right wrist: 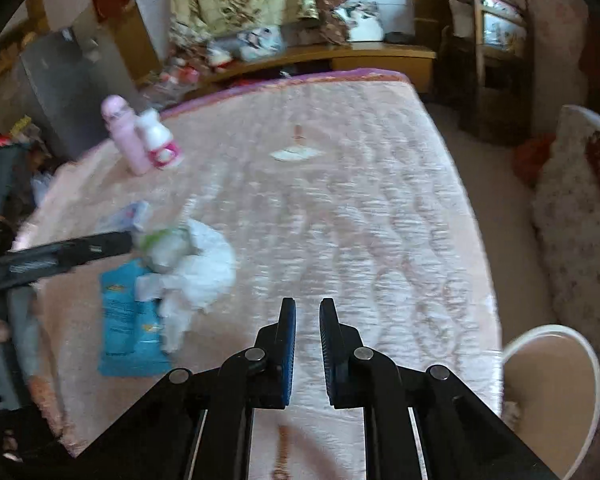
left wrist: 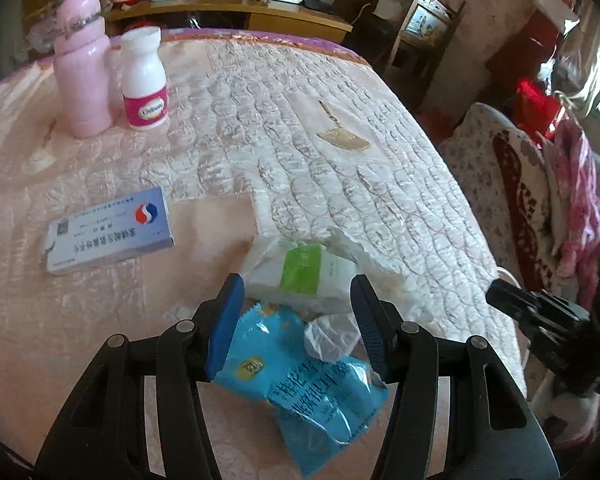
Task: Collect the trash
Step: 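Grasp the crumpled white plastic with the right tool while the left tool grasps the clear bag with brown paper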
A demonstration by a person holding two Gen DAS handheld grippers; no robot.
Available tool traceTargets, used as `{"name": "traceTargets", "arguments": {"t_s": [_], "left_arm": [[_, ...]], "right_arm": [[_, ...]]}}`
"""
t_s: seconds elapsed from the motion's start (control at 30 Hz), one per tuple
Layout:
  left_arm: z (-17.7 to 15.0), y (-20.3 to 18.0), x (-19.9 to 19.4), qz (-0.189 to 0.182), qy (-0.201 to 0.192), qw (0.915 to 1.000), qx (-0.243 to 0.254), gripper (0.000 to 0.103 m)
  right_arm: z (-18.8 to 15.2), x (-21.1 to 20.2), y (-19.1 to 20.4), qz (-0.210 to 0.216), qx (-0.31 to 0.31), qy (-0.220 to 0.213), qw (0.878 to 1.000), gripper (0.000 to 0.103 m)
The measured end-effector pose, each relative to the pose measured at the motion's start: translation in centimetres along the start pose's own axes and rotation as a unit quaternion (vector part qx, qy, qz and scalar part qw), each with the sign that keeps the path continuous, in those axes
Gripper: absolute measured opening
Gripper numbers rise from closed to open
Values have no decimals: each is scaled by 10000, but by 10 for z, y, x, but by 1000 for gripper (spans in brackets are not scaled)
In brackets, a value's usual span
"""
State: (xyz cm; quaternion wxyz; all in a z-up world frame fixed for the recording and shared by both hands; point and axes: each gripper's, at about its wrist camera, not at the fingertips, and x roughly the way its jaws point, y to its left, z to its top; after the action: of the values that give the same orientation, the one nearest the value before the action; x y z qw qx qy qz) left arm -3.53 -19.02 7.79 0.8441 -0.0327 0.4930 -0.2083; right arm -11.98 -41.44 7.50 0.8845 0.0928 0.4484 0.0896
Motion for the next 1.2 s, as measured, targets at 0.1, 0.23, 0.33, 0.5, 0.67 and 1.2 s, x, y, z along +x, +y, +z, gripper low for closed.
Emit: {"name": "traceTargets", "arguments": {"t_s": [0.1, 0.23, 0.33, 0.5, 0.67, 1.2], "left_arm": [[4, 6, -3, -53, -39, 9998, -200, 54], [5, 16, -8, 16, -69, 9996, -263, 54], [3, 21, -10, -6, -38, 9995, -301, 54], [1, 21, -6, -83, 19, 9995, -312, 54], [4, 13, 5, -184, 69, 9993, -318, 55], [3, -26, 60, 388, 556, 9969, 394, 66]], "right_arm": [[4, 11, 12, 277, -38, 72, 9996, 63], [8, 37, 46, 454, -444, 299, 9975, 63], [16, 66, 57, 558, -359, 443, 9968, 62], [21, 88, 51, 591, -123, 445, 9972, 21], [20, 42, 28, -53, -149, 127, 9998, 21], [-1, 6, -13, 111, 348, 96, 9993, 21]]}}
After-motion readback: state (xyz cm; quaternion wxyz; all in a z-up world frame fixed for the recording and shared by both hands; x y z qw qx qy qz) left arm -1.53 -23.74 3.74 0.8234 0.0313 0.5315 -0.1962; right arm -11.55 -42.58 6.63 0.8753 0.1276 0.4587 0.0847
